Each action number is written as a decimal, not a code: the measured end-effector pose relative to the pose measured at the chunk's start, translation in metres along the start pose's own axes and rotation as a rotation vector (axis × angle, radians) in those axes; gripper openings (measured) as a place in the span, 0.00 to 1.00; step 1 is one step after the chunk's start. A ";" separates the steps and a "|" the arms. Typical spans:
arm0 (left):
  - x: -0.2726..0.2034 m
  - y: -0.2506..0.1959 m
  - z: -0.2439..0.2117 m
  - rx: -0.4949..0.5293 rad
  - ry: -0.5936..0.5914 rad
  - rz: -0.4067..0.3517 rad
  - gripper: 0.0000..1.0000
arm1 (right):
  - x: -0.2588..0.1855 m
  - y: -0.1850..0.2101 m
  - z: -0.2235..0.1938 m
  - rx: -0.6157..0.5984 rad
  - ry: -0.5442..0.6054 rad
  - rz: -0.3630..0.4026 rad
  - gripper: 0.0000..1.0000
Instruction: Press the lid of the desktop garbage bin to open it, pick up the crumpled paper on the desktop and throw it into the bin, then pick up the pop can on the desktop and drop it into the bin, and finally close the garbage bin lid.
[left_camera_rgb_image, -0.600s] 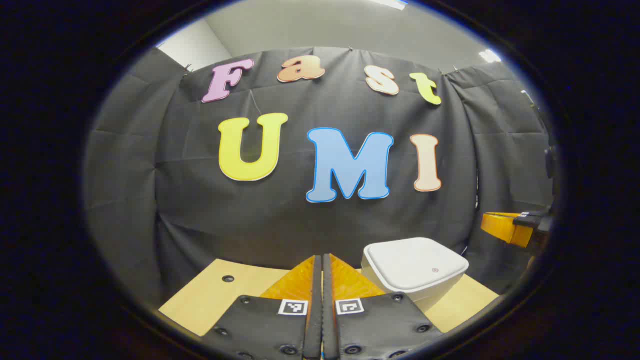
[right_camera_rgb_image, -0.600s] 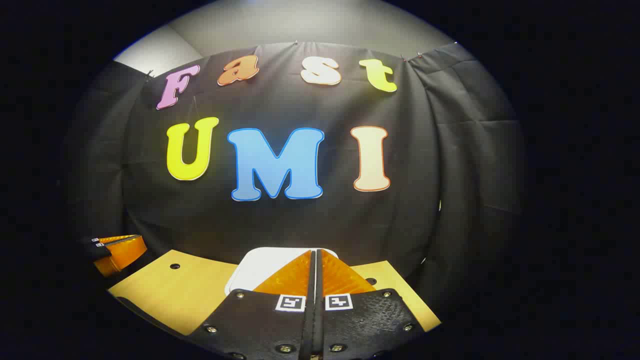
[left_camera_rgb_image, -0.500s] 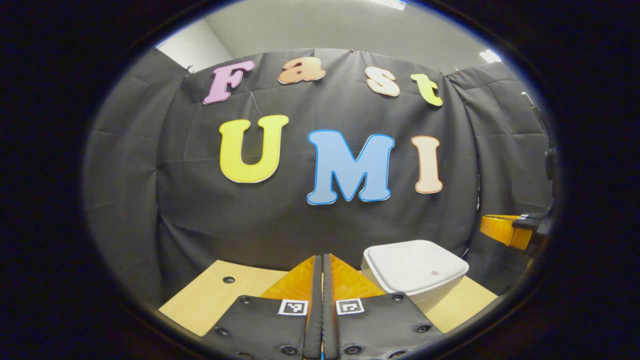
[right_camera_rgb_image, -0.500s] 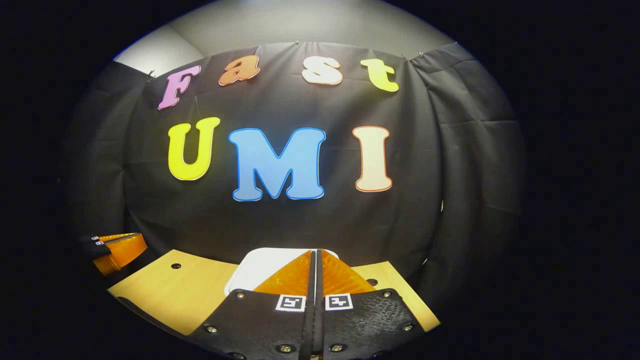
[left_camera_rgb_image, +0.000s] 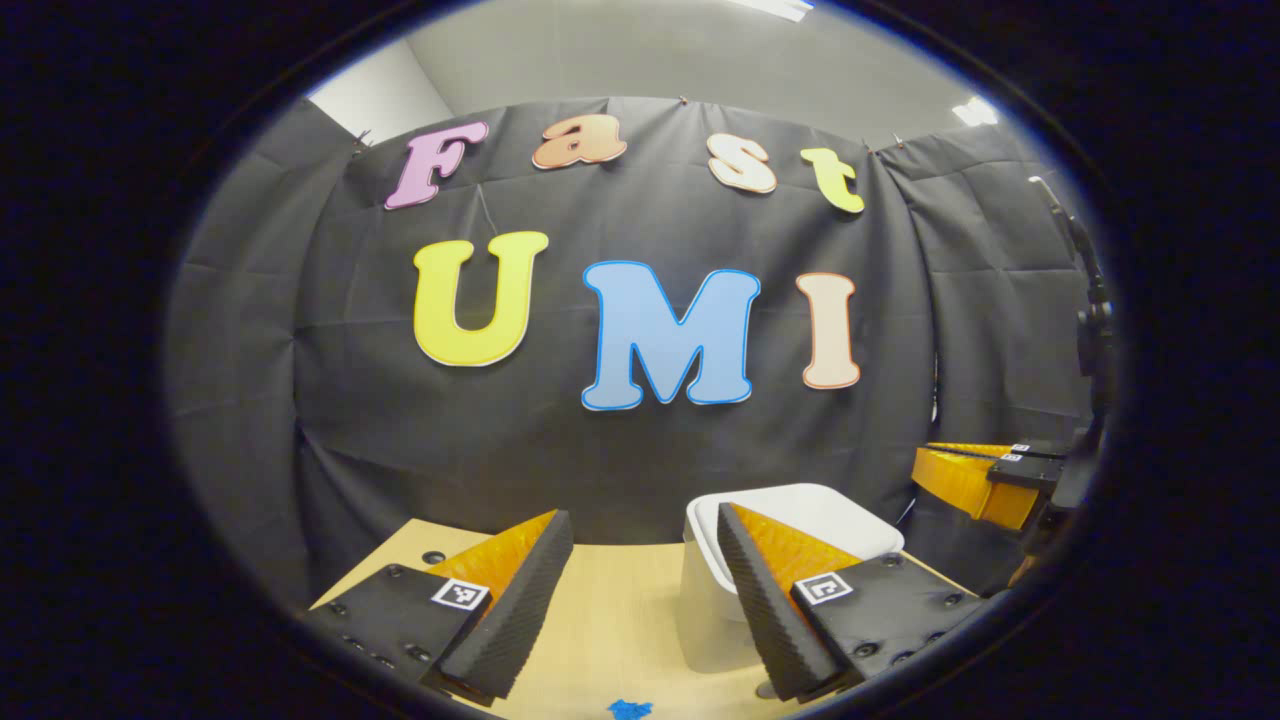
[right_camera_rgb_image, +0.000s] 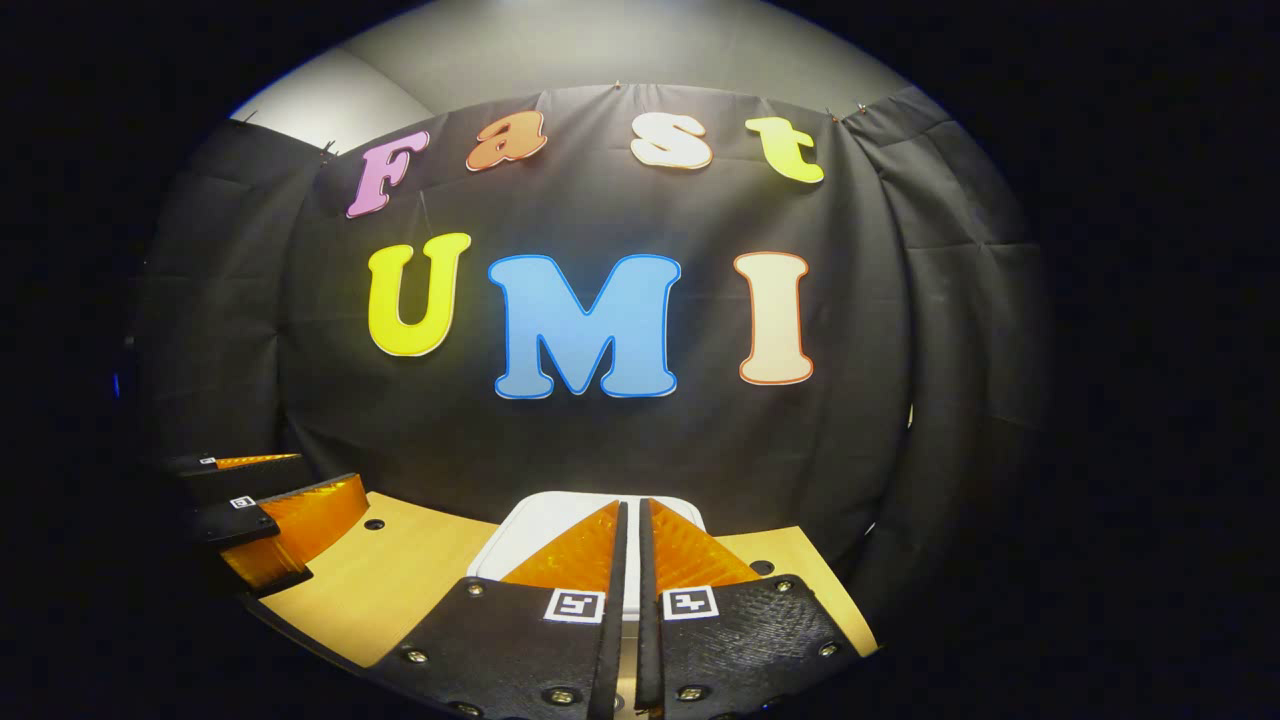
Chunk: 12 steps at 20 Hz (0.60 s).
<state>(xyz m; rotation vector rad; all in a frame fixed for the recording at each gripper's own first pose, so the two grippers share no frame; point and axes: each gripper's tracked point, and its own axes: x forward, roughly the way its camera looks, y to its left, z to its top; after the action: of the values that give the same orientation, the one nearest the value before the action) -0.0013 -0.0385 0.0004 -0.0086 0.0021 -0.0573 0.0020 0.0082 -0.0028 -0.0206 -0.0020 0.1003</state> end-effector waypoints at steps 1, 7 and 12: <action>-0.002 0.002 0.000 0.002 -0.002 0.008 0.95 | 0.000 0.000 0.000 0.000 0.001 0.005 0.07; -0.006 0.007 0.005 0.024 -0.021 0.024 0.95 | 0.006 0.000 -0.011 0.017 0.024 0.021 0.07; -0.013 0.014 0.008 0.035 -0.028 0.039 0.95 | 0.017 0.004 -0.025 0.019 0.054 0.038 0.07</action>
<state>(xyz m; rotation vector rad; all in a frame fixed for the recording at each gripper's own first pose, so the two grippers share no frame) -0.0132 -0.0242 0.0084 0.0256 -0.0264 -0.0182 0.0190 0.0131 -0.0277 -0.0048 0.0537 0.1377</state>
